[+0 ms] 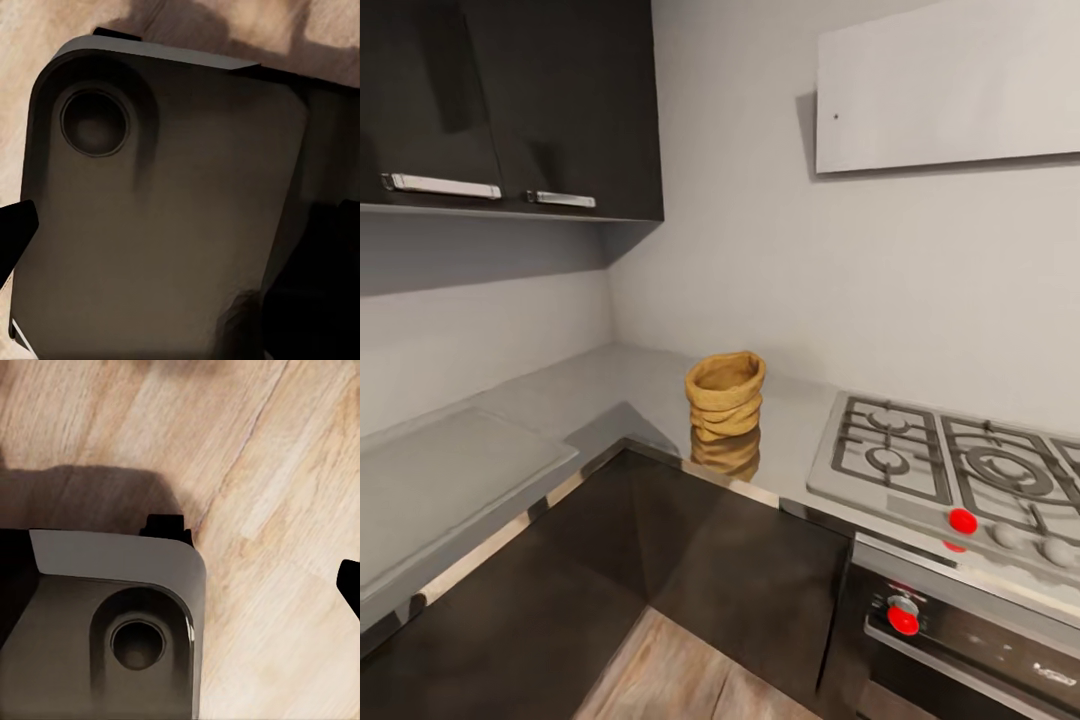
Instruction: In the kitchen, take the popcorn bag from the countertop, put it into the microwave, and heat it until the popcorn is cooked so the cooked popcorn ends up inside the bag.
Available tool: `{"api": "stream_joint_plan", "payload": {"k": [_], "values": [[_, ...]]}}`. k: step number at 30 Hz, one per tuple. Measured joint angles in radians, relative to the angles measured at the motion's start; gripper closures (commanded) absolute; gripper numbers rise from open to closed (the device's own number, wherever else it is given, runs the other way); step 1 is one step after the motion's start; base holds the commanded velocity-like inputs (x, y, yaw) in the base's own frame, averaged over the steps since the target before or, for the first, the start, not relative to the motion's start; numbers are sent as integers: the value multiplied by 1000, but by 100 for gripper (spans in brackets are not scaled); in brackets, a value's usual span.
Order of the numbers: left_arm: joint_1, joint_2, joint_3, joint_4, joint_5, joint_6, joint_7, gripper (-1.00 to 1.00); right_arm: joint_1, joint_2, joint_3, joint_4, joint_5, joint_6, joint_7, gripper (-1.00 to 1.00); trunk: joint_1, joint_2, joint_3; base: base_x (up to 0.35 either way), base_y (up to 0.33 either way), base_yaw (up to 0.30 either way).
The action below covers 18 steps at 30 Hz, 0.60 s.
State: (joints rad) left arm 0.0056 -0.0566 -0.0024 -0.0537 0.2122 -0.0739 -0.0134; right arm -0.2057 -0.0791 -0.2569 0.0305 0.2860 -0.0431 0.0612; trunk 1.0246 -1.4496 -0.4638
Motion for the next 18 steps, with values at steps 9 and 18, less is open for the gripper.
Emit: {"api": "stream_joint_plan", "payload": {"k": [9, 18], "values": [[0, 0, 0, 0, 0, 0, 0, -100, 0, 0, 0, 0, 0, 0, 0, -100, 0, 0, 0, 212, 120, 0], [0, 0, 0, -1, 0, -1, 0, -100, 0, 0, 0, 0, 0, 1, 0, -100, 0, 0, 6, 123, 64, -110]]}}
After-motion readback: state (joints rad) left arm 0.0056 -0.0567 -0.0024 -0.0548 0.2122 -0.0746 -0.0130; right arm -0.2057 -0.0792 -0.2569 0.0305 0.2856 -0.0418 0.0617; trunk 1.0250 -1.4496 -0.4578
